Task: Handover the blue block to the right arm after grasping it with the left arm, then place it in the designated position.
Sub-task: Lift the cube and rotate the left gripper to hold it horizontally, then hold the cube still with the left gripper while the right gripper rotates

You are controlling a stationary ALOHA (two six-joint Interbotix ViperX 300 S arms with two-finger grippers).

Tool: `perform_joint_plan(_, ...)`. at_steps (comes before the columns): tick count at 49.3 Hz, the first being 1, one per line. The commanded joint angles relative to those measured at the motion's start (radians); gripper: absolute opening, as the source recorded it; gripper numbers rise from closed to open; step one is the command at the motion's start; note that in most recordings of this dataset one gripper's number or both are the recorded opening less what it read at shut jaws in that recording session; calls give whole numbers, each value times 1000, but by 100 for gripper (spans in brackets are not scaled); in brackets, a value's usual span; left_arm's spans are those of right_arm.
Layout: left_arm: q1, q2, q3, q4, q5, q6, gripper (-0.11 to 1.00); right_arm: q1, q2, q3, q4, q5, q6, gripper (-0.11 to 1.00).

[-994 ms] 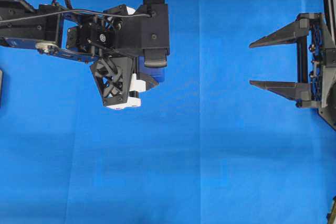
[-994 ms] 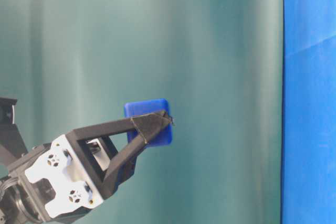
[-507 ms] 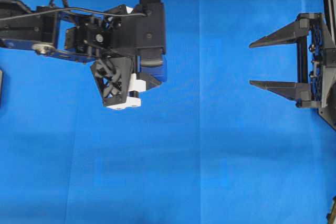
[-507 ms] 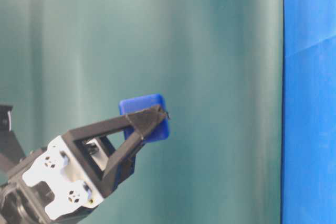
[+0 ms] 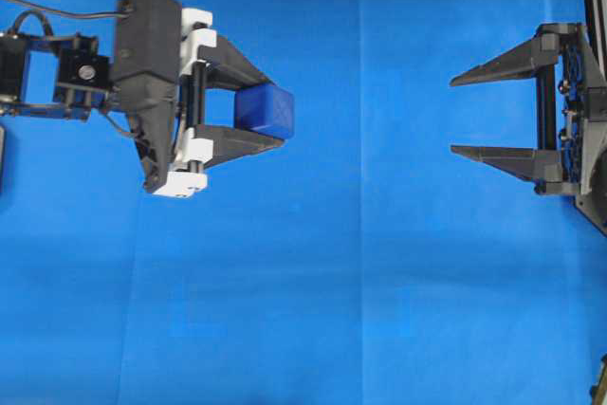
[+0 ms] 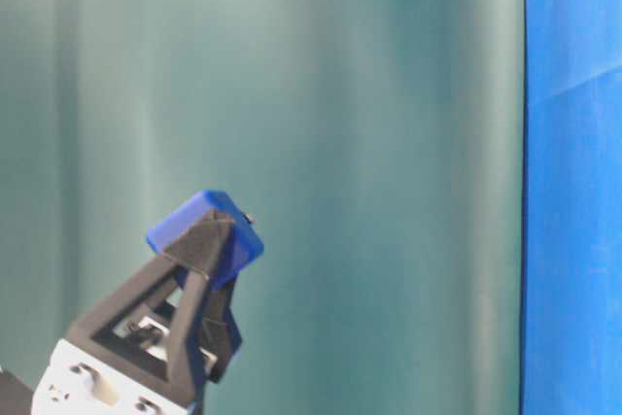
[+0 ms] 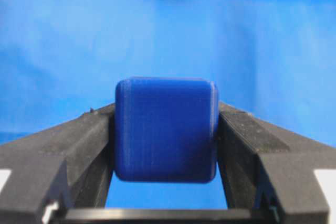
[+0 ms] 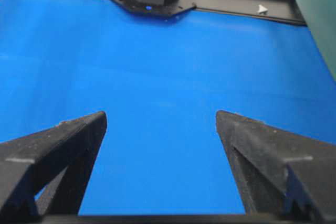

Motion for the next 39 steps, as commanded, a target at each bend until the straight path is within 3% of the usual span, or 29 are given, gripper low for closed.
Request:
perform_joint_plan(1,2,-25,32,2,-109,2,48,-2,5,-29,2,-15,-2,95)
perform_joint_plan(16,18,-25,144,-5,-333,0,48,-2,8,-28,2,-17,-2,95)
perform_joint_plan(39,18,-23,144,-5,-351,0,48,-2,8,-29,-3,-17,-3,95)
